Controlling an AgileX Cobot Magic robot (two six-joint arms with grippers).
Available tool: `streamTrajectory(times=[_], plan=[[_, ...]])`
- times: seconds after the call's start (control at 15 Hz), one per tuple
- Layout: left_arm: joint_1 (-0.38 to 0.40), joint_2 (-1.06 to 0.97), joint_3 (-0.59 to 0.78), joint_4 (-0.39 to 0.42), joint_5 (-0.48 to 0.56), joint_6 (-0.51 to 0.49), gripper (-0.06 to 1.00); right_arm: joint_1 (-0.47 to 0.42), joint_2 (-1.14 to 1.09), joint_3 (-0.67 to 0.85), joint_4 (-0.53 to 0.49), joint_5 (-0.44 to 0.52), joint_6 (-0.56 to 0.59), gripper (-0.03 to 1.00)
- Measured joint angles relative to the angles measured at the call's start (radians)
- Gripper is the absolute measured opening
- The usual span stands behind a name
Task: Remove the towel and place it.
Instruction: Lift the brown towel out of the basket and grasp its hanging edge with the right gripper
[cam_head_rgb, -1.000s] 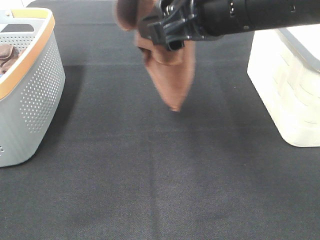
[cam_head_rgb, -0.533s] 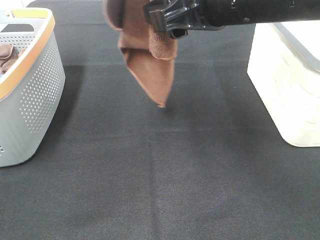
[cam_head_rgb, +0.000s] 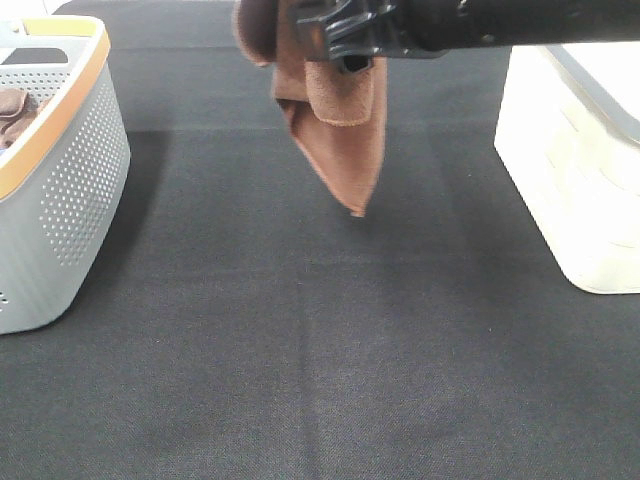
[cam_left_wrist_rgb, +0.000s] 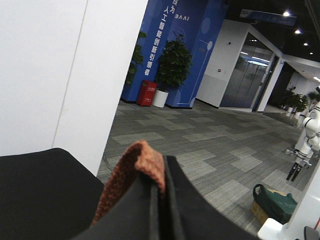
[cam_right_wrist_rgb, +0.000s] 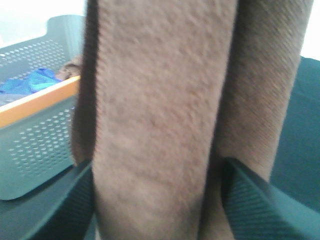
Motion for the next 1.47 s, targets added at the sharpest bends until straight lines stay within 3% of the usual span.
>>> streamTrajectory(times=[0.33,0.73,1.07,1.27,1.47], plan=[[0.0,0.0,0.0,-0.005,0.004,-0.01,0.0,0.0,0.055,0.0,0.003,-0.075,0.0,0.76],[0.0,0.0,0.0,-0.005,0.004,-0.01,0.0,0.003,0.055,0.0,0.003,-0.092,0.077,0.76],[0.0,0.0,0.0,0.007,0.004,-0.01,0.0,0.07,0.057,0.0,0.019,-0.188,0.049,0.76],[0.0,0.0,0.0,0.044,0.004,-0.01,0.0,0.06,0.061,0.0,0.179,-0.197,-0.104,0.76],[0.0,0.0,0.0,0.121,-0.017,-0.01,0.0,0.058,0.061,0.0,0.508,-0.212,-0.416,0.76]])
